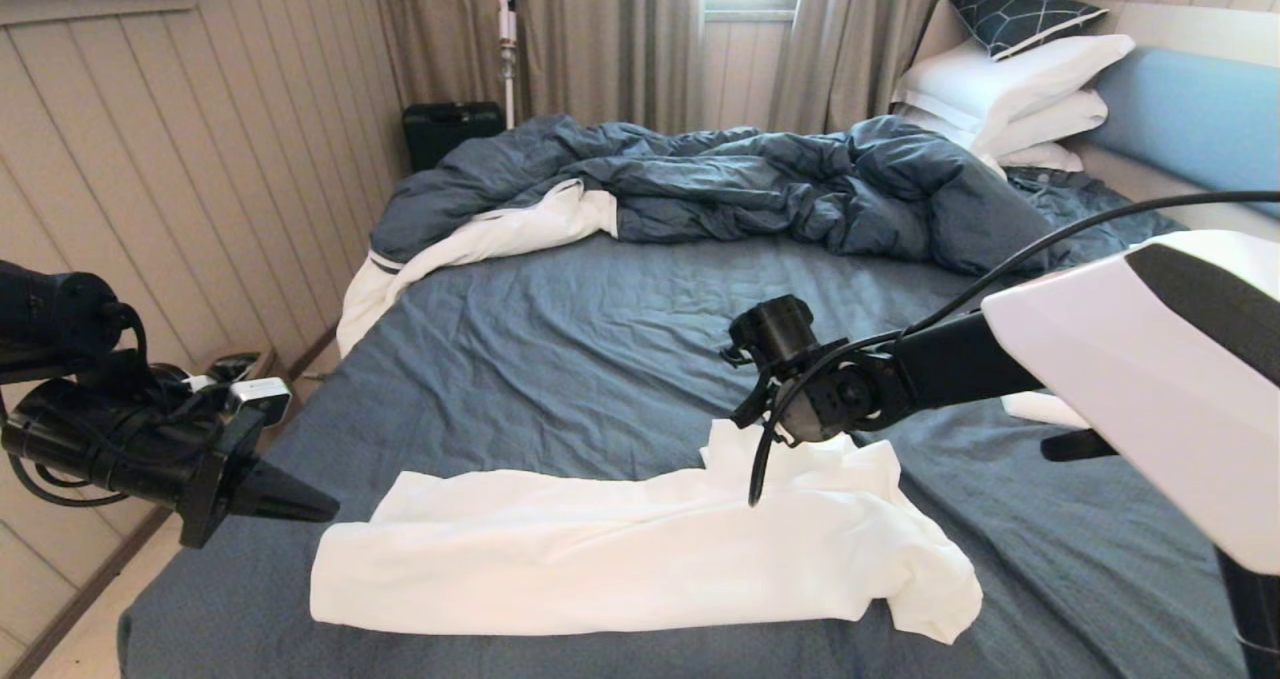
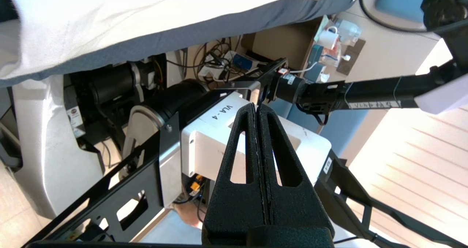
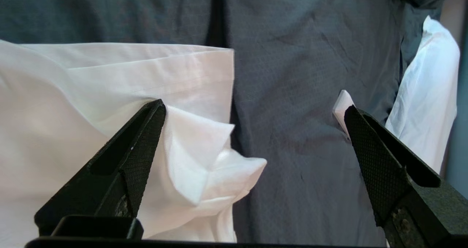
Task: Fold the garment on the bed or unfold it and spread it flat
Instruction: Fold the white T-shirt
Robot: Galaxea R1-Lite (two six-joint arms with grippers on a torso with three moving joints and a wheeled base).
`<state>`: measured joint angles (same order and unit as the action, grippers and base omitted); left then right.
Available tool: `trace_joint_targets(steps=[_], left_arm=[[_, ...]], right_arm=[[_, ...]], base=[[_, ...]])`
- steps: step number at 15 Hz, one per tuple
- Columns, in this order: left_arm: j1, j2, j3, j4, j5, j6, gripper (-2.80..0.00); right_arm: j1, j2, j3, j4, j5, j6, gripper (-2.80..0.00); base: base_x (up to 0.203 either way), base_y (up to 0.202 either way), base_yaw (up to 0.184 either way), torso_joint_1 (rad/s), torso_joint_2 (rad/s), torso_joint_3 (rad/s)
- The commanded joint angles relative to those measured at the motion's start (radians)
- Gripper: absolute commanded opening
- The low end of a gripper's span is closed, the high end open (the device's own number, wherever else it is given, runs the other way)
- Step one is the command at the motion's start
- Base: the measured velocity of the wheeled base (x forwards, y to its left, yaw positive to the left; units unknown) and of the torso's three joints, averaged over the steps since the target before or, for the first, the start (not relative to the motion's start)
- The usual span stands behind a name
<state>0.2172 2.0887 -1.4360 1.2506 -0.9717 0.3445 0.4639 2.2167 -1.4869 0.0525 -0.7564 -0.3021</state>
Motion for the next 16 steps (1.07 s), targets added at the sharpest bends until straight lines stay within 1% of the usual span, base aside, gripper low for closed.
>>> trace_joint_targets(steps=[1, 6, 9, 12, 13, 14, 15, 16], left_arm=[[0.001, 0.002, 0.000, 0.007, -0.005, 0.002, -2.80], [0.001, 0.007, 0.000, 0.007, -0.005, 0.002, -2.80], [-0.001, 0.007, 0.003, 0.006, -0.005, 0.004, -2.80], [0.001, -0.002, 0.006, 0.004, -0.006, 0.010, -2.80], [0.001, -0.012, 0.010, 0.005, -0.016, 0.024, -2.80], [0.003, -0.027, 0.012, 0.007, -0.036, 0.040, -2.80], [0.010, -0.041, 0.017, 0.010, -0.049, 0.065, -2.80], [0.019, -0.056, 0.023, 0.014, -0.058, 0.096, -2.80]], right_arm=[[-0.018, 0.029, -0.032, 0.000, -0.002, -0.001, 0.00], [-0.084, 0.072, -0.168, 0.003, 0.016, 0.001, 0.00], [-0.107, 0.037, -0.193, 0.003, 0.075, 0.013, 0.00], [-0.106, -0.012, -0.179, 0.007, 0.141, 0.063, 0.00], [-0.103, -0.037, -0.173, 0.012, 0.185, 0.097, 0.00], [-0.101, -0.095, -0.162, 0.029, 0.245, 0.147, 0.00], [-0.099, -0.158, -0.152, 0.057, 0.312, 0.211, 0.00], [-0.099, -0.215, -0.146, 0.095, 0.392, 0.295, 0.00]], base=[[0.000, 0.000, 0.000, 0.000, 0.00, 0.000], [0.000, 0.000, 0.000, 0.000, 0.00, 0.000], [0.000, 0.000, 0.000, 0.000, 0.00, 0.000], [0.000, 0.000, 0.000, 0.000, 0.00, 0.000], [0.000, 0.000, 0.000, 0.000, 0.00, 0.000], [0.000, 0.000, 0.000, 0.000, 0.00, 0.000], [0.000, 0.000, 0.000, 0.000, 0.00, 0.000], [0.000, 0.000, 0.000, 0.000, 0.00, 0.000]])
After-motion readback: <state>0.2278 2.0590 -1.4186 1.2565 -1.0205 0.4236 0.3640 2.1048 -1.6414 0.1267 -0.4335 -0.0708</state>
